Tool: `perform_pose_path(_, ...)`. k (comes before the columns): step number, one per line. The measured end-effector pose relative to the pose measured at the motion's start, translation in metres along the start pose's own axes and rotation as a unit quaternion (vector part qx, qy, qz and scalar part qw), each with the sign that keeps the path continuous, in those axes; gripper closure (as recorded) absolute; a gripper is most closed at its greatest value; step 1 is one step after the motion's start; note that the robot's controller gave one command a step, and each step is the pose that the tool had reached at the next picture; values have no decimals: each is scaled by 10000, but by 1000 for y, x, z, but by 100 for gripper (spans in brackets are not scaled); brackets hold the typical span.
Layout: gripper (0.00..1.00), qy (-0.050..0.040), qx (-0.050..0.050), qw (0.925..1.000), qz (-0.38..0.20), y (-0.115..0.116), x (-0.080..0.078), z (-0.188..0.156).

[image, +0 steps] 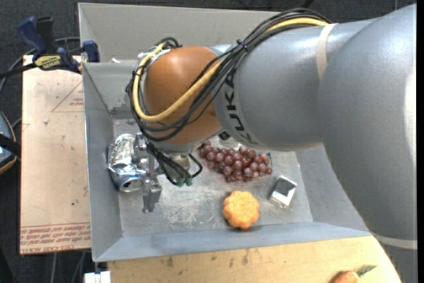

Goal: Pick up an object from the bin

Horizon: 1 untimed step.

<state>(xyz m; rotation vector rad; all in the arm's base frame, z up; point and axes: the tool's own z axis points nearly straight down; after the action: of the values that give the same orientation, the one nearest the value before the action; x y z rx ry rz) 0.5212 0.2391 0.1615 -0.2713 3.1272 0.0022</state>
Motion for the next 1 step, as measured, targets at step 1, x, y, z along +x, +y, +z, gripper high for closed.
perform_pose_path(1,0,-17,-4,9965,-836,6,-36,1)
